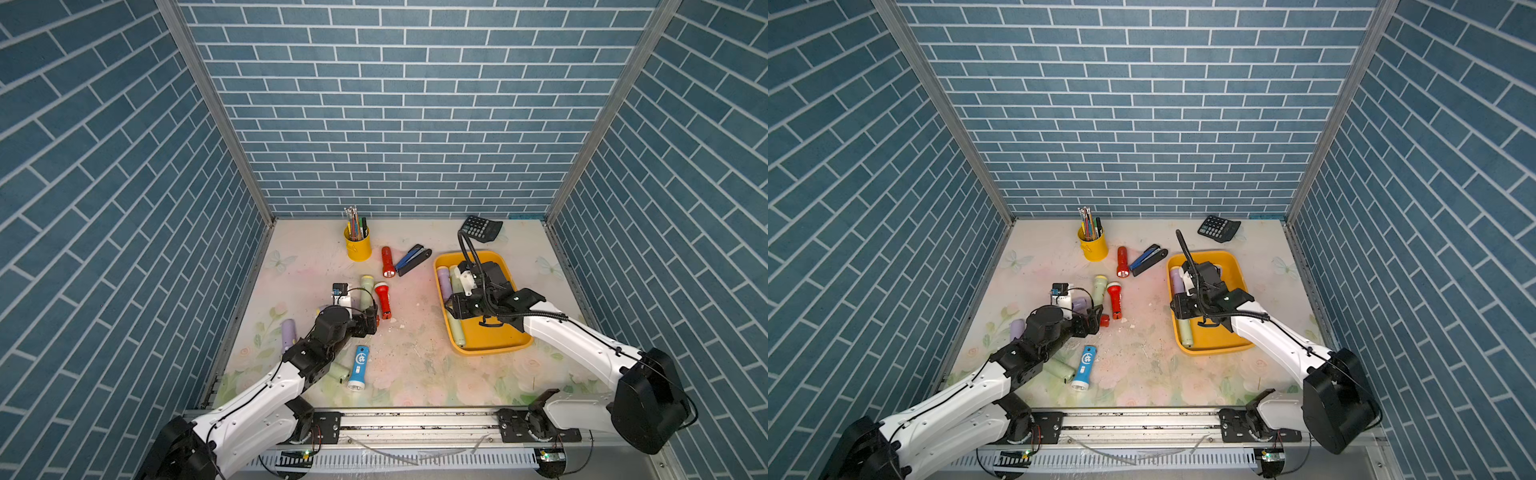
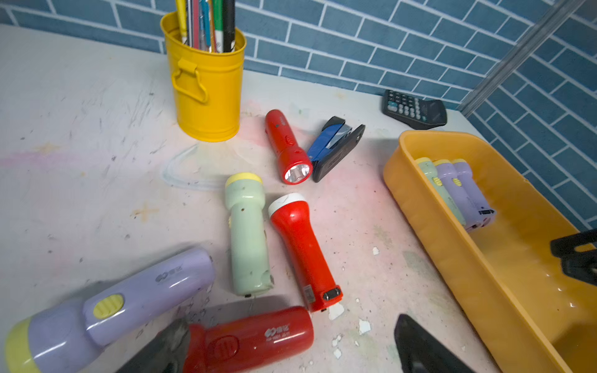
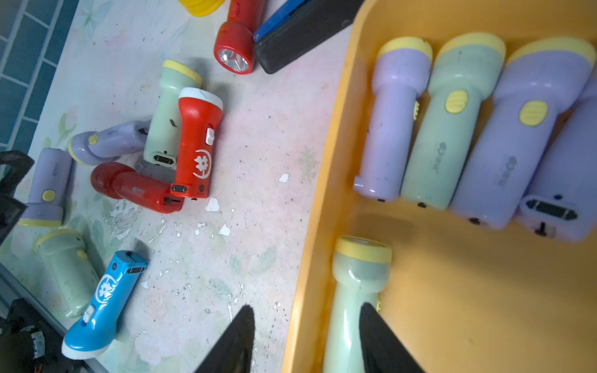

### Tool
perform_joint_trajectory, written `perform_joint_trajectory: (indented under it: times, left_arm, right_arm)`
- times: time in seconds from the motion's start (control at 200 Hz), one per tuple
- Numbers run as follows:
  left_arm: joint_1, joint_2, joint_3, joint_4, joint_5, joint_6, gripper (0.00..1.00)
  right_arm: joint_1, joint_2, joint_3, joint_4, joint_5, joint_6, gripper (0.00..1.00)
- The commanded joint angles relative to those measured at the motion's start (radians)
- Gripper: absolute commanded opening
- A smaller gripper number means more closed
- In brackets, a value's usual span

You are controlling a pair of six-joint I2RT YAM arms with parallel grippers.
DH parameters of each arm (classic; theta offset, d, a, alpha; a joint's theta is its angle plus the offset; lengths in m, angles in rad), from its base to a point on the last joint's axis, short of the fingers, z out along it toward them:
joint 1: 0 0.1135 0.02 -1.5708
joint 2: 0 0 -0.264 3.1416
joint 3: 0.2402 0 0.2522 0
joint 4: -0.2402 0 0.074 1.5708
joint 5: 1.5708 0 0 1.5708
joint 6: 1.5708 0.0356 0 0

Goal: Put the flashlights into the storage boxes
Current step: Pick up the flashlight from the center of the board.

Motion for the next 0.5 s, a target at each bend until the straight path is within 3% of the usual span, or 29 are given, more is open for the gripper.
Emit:
perform_joint_trajectory:
  times: [0.0,0.17,0.34,0.495]
  left_arm:
    - [0.020,-0.009,0.037,-0.162,0.014,-0.058,0.99]
    - [0.072,0.008,0.081,-0.301,0.077,-0.124,0.98]
    - [0.211,0.061,0.130,-0.428,0.216,-0.166,0.91]
    - [0.246,0.097,0.174,-0.516,0.234,-0.154,0.90]
  right_arm:
    - [0.036,0.048,0.084,0.023,0.017,-0.097,0.54]
    - [0.089,0.151,0.184,-0.007,0.009,-0.180,0.54]
    - [0.119,0.248,0.257,-0.019,-0.018,-0.217,0.54]
    - [0.133,0.317,0.306,-0.018,-0.053,-0.232,0.53]
